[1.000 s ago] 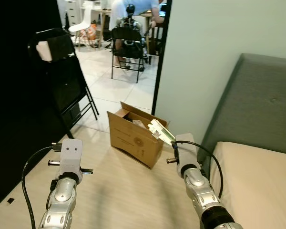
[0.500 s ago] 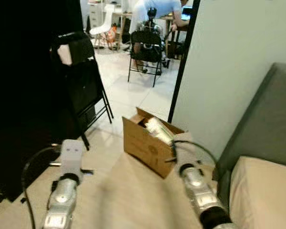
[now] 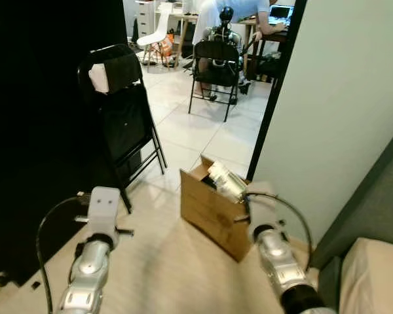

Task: Clean up the room

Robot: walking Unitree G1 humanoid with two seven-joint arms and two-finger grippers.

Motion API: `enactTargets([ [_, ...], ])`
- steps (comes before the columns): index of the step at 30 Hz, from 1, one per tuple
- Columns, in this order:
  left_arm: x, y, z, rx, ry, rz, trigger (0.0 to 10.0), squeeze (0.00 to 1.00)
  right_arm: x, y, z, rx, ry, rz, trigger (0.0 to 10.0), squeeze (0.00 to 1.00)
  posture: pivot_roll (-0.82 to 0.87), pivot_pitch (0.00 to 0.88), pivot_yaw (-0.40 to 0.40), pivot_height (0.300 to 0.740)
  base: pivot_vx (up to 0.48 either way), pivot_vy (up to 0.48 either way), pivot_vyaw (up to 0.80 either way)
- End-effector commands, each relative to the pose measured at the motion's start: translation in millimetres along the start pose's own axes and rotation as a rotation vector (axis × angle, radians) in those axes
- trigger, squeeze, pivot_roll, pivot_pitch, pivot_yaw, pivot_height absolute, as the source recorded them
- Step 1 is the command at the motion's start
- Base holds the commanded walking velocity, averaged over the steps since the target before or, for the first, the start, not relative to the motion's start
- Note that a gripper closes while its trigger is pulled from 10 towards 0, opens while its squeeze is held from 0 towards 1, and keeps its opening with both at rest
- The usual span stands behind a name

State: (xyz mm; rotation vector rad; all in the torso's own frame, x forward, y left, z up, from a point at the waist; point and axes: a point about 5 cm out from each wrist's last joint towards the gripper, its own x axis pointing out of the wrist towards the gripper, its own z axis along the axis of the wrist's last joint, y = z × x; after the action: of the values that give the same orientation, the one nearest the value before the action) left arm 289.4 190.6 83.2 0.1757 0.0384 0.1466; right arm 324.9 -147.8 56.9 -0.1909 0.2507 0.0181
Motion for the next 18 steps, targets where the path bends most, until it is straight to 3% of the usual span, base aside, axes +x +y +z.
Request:
enactTargets([
  [1, -0.4, -0.8, -1.3, -0.001, 0.011, -0.011, 10.0, 0.0, -1.1, -6.0, -3.3, 0.0, 0.015, -0.014, 10.0, 0.0, -0.03, 0.021, -0.02, 0.74, 0.356, 0.0, 0.0],
  [10, -0.8, -0.3, -1.0, -0.001, 0.011, -0.015, 10.0, 0.0, -1.7, -3.3, -3.0, 0.024, 0.012, 0.003, 10.0, 0.0, -0.03, 0.025, -0.02, 0.74, 0.355, 0.0, -0.72],
  [18, -1.8, -1.0, -1.5, 0.004, 0.013, -0.027, 10.0, 0.0, -3.4, -2.8, -6.4, 0.013, 0.024, 0.0, 10.0, 0.0, -0.03, 0.03, -0.015, 0.74, 0.352, 0.0, 0.0],
])
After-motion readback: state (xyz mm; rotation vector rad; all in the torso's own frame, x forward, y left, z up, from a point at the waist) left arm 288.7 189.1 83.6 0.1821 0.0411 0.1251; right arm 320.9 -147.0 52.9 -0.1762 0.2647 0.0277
